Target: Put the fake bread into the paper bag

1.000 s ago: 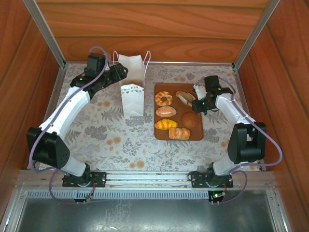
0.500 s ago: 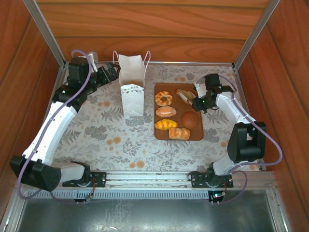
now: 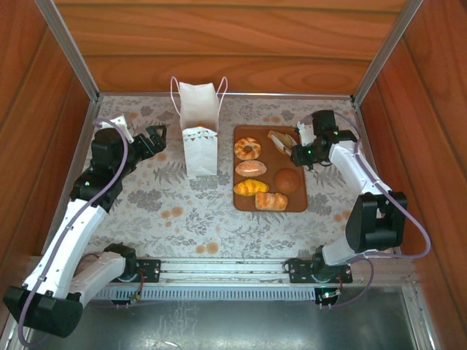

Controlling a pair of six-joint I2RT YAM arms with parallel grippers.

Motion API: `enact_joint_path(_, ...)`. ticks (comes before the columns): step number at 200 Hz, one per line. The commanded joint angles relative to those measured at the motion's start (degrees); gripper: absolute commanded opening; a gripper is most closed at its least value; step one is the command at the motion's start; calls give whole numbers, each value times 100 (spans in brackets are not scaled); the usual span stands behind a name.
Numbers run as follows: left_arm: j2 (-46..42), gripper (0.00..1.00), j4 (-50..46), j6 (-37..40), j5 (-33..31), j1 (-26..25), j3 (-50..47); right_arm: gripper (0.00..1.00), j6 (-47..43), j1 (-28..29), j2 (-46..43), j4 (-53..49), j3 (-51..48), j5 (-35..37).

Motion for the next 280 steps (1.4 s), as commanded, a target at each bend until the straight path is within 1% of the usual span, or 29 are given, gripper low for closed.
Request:
enact_joint_path(1,-80,100,543,-166,-100,28,-92,49,190,30,-280,104,-74,-216)
enact_joint_path(53,77,100,914,-256,98,28,-182,49,360,29,-509,44,-13,-425)
enact_joint_path(83,229,98,1039,-376,331,28,-69,48,489,60,-940,-231,258,-704)
enact_joint_path(118,549,98,1301,-828,456,30,80,48,901,209,-1584,-281,660,-915)
enact_joint_path(139,930,98,1309,-952,674,28,368,48,1284,355,-1743,-231,979,-1195)
enact_joint_path(157,1276,97,1364,-1084,843,21,585,48,1583,605,-1759,-160,1316,-1362)
enact_joint_path(179,1633,95,1498,-1198,1059,11,791,48,1931,1009,-1793,344,1576,-1533)
enact_joint_path(205,1927,92,1520,-1205,1009,-58,940,48,2278,1573,-1586,918,1911,-1667)
enact_joint_path(226,2138,87,1521,-1258,945,-69,971,48,2425,2131,-1169,1101,2340,-1543)
enact_joint_path(246,2298,82,1520,-1250,917,-69,982,48,2523,2631,-812,1405,2504,-1316)
enact_joint_path(266,2409,78,1525,-1275,939,-79,972,48,2589,2923,-479,1471,2622,-1035)
enact_joint_path(280,2459,75,1542,-1269,942,-107,968,48,2614,2994,-326,1430,2657,-827)
